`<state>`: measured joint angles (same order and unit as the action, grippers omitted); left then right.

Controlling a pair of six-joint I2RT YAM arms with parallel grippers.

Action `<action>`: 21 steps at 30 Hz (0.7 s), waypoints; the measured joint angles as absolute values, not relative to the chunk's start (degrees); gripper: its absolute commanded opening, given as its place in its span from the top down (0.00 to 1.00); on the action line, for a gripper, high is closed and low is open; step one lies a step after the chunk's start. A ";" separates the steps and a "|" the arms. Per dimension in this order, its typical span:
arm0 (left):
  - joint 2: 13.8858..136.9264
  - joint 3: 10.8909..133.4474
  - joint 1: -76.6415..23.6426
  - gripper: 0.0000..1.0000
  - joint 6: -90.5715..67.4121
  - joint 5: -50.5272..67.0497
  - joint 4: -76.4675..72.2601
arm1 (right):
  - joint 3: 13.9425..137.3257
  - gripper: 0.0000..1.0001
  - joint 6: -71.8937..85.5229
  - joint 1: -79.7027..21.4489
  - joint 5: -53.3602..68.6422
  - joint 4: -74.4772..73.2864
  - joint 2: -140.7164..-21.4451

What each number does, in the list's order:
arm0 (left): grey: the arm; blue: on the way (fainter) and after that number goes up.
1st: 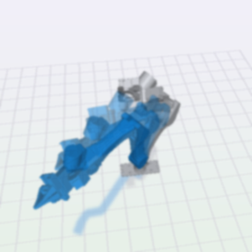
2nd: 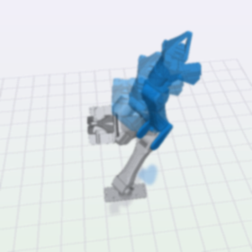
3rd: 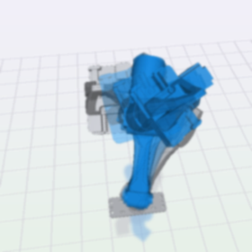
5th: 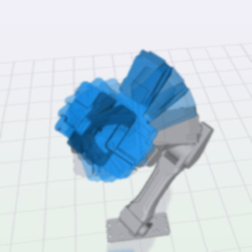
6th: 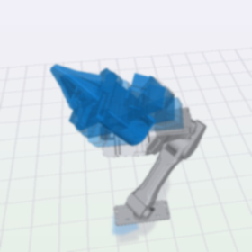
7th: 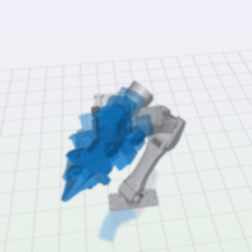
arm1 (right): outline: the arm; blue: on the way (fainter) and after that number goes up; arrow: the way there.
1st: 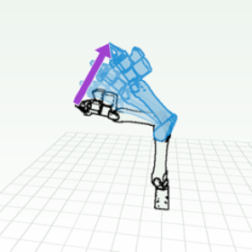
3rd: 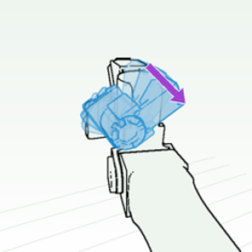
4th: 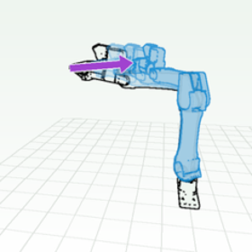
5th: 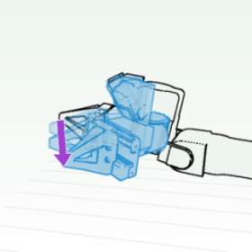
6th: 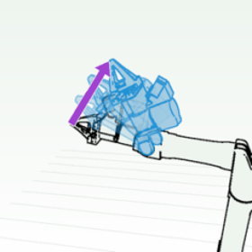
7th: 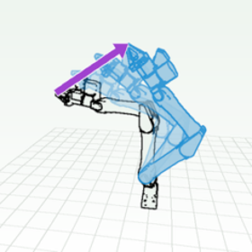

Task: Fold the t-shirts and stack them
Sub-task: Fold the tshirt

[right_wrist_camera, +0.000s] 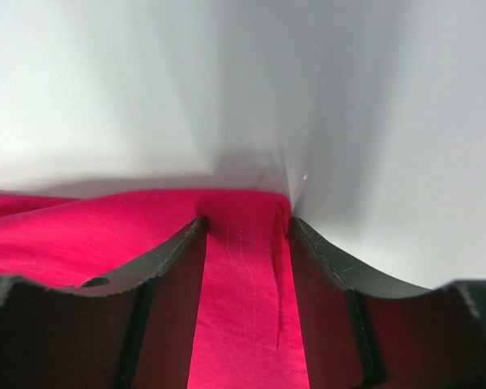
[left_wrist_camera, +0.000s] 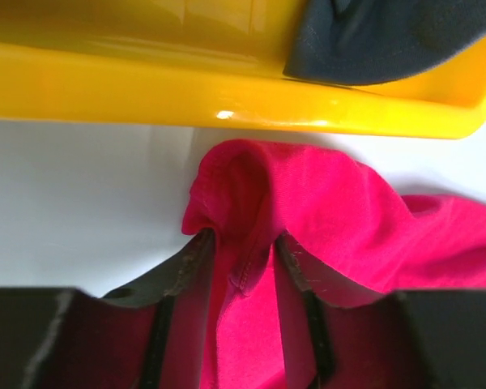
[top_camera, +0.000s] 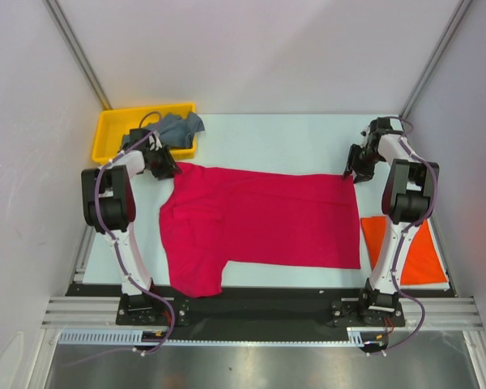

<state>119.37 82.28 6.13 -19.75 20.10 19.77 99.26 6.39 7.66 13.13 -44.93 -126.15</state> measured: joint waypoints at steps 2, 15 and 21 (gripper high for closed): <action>119.61 82.32 6.13 0.66 -20.18 20.40 19.64 | 100.07 0.51 6.22 7.66 13.08 -45.54 -126.69; 120.95 82.61 7.18 1.00 -25.06 22.63 18.15 | 107.35 1.00 5.65 7.81 15.92 -47.77 -131.92; 120.95 81.34 8.82 1.00 -28.08 21.76 14.94 | 109.73 1.00 7.60 6.22 15.25 -45.50 -133.43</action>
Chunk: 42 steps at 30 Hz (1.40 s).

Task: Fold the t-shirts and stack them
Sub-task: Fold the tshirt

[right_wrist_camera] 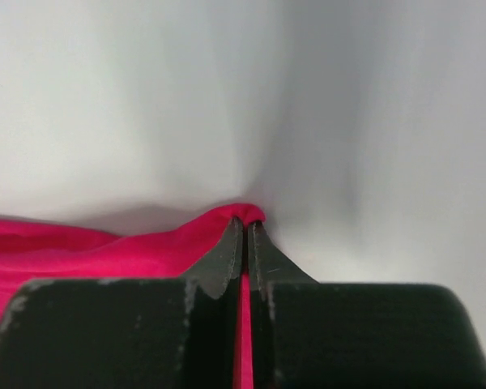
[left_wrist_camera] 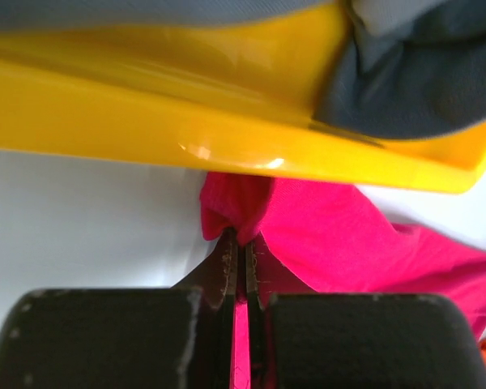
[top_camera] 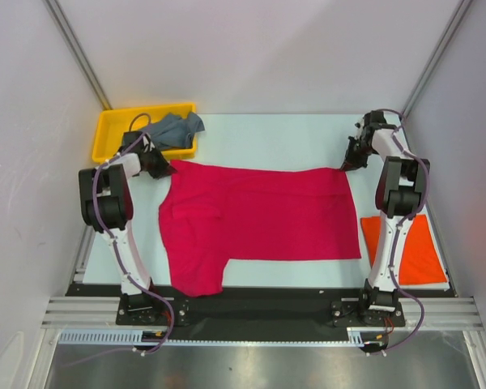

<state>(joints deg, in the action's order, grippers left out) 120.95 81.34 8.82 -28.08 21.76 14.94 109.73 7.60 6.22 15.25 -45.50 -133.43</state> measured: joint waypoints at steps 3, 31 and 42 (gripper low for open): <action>120.92 80.77 9.56 1.00 -29.28 21.39 12.99 | 110.24 1.00 9.04 5.28 14.39 -43.05 -133.78; 83.77 59.31 8.34 0.42 -23.07 18.24 22.85 | 91.00 0.51 19.11 -0.05 16.29 -40.21 -110.83; 89.47 64.42 -18.57 0.49 -17.21 12.71 27.73 | 83.70 0.60 24.47 9.61 28.73 -34.22 -112.75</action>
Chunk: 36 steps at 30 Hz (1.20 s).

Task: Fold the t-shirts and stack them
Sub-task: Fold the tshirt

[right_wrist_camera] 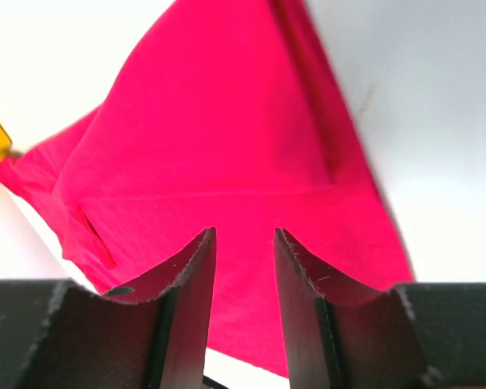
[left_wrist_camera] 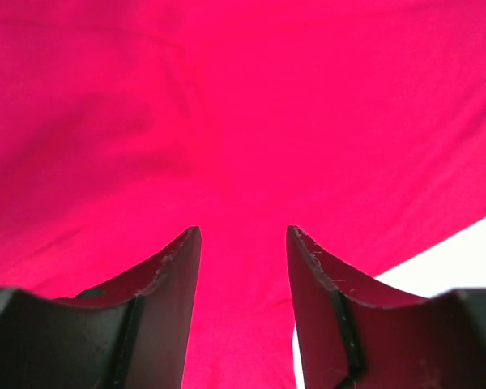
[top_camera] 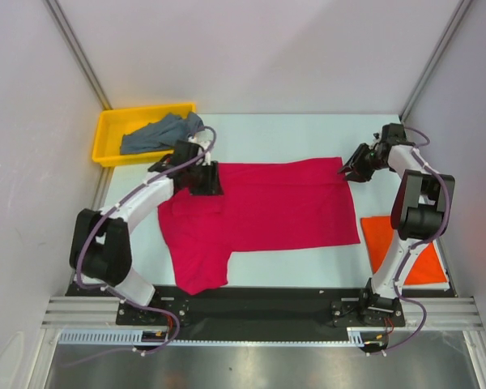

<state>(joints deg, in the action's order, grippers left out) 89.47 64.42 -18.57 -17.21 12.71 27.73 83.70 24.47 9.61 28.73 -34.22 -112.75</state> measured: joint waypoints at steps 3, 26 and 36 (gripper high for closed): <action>94.19 67.46 -22.28 0.44 -15.64 9.76 28.16 | 83.57 0.59 24.43 10.37 29.58 -34.30 -112.99; 108.62 74.13 -26.65 0.59 -13.54 -0.03 34.85 | 82.72 0.57 26.15 11.22 34.37 -31.40 -116.25; 108.62 73.47 -27.83 0.63 -13.69 0.03 36.10 | 82.65 0.63 28.75 11.25 32.08 -30.98 -117.60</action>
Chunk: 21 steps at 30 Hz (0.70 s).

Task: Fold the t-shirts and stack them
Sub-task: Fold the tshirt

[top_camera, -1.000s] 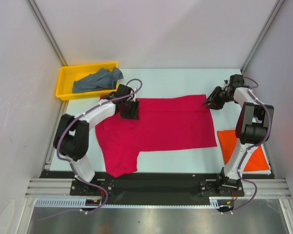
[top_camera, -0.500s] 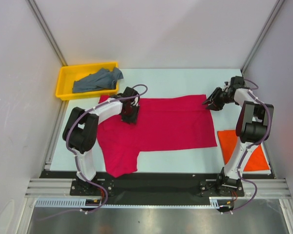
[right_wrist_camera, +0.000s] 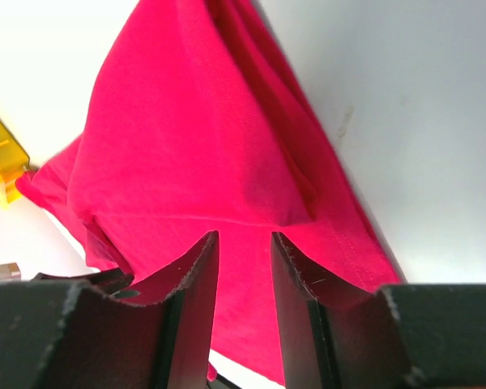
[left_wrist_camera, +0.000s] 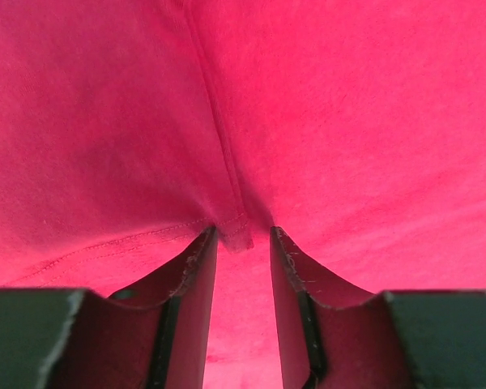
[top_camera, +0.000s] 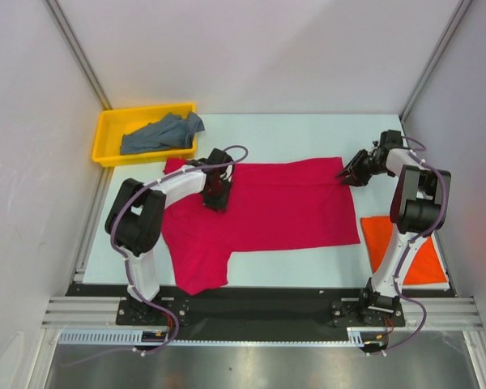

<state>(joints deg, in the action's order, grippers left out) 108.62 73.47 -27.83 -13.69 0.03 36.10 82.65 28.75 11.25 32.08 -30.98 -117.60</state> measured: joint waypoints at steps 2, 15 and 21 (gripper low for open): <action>108.62 73.03 -27.83 0.68 -13.85 0.01 36.12 | 82.65 0.63 28.93 11.31 31.75 -30.96 -117.60; 108.62 72.86 -27.86 1.00 -14.02 -1.21 36.32 | 82.67 0.59 28.95 11.81 31.29 -31.00 -117.71; 108.57 73.95 -27.86 1.00 -13.91 -1.41 37.87 | 82.87 0.62 29.26 12.43 31.29 -31.07 -118.85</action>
<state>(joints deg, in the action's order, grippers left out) 108.57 73.95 -27.86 -13.91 -1.41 37.87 82.87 29.26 12.43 31.29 -31.07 -118.85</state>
